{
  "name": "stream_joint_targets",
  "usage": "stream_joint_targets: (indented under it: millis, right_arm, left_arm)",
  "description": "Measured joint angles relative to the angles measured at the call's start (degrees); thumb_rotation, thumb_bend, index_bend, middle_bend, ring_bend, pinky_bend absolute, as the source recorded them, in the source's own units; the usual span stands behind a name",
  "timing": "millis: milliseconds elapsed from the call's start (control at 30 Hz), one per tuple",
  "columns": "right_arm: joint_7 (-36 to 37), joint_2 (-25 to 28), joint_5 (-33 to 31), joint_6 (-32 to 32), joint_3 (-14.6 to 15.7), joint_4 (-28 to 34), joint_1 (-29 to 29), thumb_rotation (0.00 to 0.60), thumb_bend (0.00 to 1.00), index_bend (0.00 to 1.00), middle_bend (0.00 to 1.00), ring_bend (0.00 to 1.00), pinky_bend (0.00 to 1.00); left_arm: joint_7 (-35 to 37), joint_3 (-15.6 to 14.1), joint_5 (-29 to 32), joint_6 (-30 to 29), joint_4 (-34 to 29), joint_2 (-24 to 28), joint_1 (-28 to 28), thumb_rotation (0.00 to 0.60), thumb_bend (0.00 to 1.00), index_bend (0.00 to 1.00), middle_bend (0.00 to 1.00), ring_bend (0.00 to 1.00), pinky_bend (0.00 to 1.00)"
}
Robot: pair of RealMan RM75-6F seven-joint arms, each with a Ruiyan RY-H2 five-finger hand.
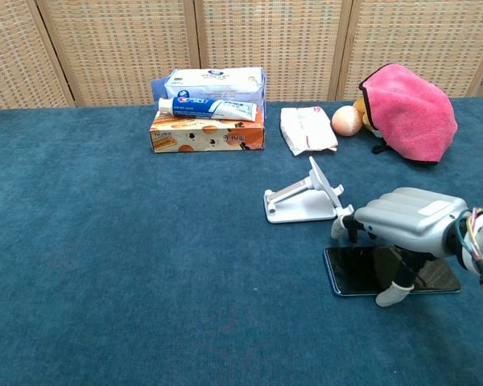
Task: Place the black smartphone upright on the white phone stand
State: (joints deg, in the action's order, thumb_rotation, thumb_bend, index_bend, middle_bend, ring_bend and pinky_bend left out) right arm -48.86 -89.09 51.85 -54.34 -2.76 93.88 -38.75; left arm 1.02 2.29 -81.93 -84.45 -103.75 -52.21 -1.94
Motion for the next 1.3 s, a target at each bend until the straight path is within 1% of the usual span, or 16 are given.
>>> stream_joint_targets:
  millis: [67, 167, 333, 567, 767, 867, 1067, 1300]
  right_arm:
    - [0.4, 0.3, 0.0, 0.2, 0.2, 0.2, -0.2, 0.6, 0.42, 0.43, 0.51, 0.4, 0.29]
    - [1.2, 0.7, 0.4, 0.6, 0.4, 0.6, -0.3, 0.6, 0.46, 0.44, 0.52, 0.41, 0.29]
    - [2.8, 1.5, 2.6, 0.6, 1.1, 1.0, -0.4, 0.6, 0.49, 0.46, 0.54, 0.41, 0.29]
    - [5.5, 1.9, 5.7, 0.0, 1.8, 1.2, -0.3, 0.6, 0.5, 0.46, 0.54, 0.41, 0.31]
    - [9.5, 3.2, 9.9, -1.5, 1.9, 2.6, 0.6, 0.6, 0.51, 0.46, 0.54, 0.41, 0.31]
    - [13.0, 4.4, 12.4, -2.4, 1.7, 3.4, 1.2, 0.6, 0.52, 0.46, 0.54, 0.41, 0.32]
    - [22.7, 7.7, 17.7, -3.9, 0.8, 5.0, 2.4, 0.6, 0.52, 0.46, 0.54, 0.41, 0.32]
    - [35.7, 12.3, 21.7, -4.9, -2.0, 6.4, 3.1, 0.6, 0.52, 0.46, 0.54, 0.41, 0.32]
  left_arm:
    - [0.0, 0.0, 0.0, 0.1, 0.0, 0.0, 0.0, 0.6, 0.0, 0.0, 0.0, 0.0, 0.0]
    - [-0.2, 0.0, 0.0, 0.1, -0.1, 0.0, -0.1, 0.6, 0.0, 0.0, 0.0, 0.0, 0.0]
    - [-0.7, -0.1, -0.1, 0.1, -0.4, -0.1, -0.1, 0.6, 0.0, 0.0, 0.0, 0.0, 0.0]
    - [-0.7, -0.1, 0.0, 0.1, -0.5, -0.1, -0.1, 0.6, 0.0, 0.0, 0.0, 0.0, 0.0]
    - [-0.2, -0.2, -0.1, 0.2, -0.2, 0.0, -0.1, 0.6, 0.0, 0.0, 0.0, 0.0, 0.0]
    - [0.1, -0.2, -0.3, 0.1, -0.1, 0.1, -0.1, 0.6, 0.0, 0.0, 0.0, 0.0, 0.0]
    - [0.6, -0.4, -0.8, -0.2, 0.0, 0.2, 0.1, 0.6, 0.0, 0.0, 0.0, 0.0, 0.0]
    - [1.4, -0.4, -1.0, -0.3, -0.1, 0.5, 0.1, 0.6, 0.0, 0.0, 0.0, 0.0, 0.0]
